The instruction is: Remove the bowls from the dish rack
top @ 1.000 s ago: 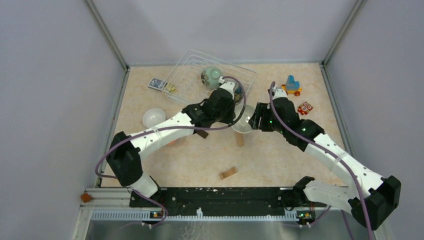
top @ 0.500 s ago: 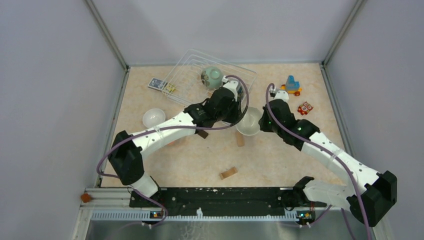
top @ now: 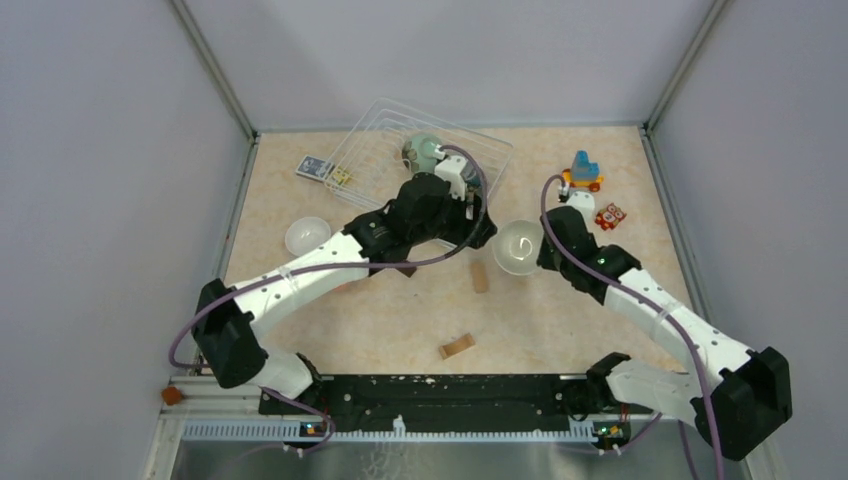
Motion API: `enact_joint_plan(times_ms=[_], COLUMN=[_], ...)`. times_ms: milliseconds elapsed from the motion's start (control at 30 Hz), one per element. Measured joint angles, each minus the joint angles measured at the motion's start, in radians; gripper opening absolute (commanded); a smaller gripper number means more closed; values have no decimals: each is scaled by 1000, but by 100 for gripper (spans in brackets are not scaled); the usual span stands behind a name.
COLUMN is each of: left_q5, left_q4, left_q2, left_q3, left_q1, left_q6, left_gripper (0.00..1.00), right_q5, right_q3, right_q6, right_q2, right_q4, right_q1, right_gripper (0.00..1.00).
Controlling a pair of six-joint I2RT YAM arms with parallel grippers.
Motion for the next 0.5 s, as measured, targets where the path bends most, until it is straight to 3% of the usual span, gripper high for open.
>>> enact_joint_plan(times_ms=[100, 300, 500], left_q5=[-16, -72, -98], left_q4=[9, 2, -17], left_q2=[-53, -158, -219], left_q3=[-24, -62, -90], left_q1=[5, 38, 97], left_q6=[15, 25, 35], left_gripper=[98, 99, 99], right_q5=[-38, -97, -150], right_q3=[-15, -31, -14], right_q6=[0, -6, -8], right_q2=[4, 69, 234], right_q4=[16, 74, 121], right_q1=[-86, -235, -340], right_gripper=[0, 0, 0])
